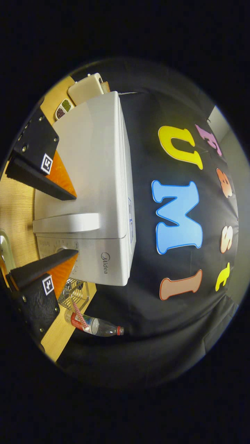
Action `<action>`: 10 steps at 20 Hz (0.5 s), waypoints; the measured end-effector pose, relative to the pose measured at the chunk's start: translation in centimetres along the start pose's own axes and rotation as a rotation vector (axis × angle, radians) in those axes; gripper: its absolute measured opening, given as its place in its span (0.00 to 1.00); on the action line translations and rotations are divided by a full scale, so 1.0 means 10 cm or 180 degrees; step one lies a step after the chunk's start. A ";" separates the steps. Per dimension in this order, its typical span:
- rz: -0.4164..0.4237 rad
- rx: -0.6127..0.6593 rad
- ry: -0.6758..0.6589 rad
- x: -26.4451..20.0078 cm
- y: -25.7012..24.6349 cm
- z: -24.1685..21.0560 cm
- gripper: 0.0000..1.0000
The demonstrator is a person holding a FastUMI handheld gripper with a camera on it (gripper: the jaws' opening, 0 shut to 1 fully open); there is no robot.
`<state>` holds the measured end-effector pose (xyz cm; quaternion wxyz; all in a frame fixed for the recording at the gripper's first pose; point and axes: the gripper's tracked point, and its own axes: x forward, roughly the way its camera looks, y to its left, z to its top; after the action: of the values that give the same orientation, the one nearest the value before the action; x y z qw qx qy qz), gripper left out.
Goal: Open the microwave, put the food inside, and close the microwave door.
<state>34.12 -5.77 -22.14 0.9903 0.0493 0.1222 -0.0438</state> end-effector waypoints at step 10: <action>0.0050 -0.0098 0.0063 0.04 0.00 -0.09 0.28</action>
<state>34.33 -5.69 -23.15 0.9900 0.0355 0.1323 -0.0337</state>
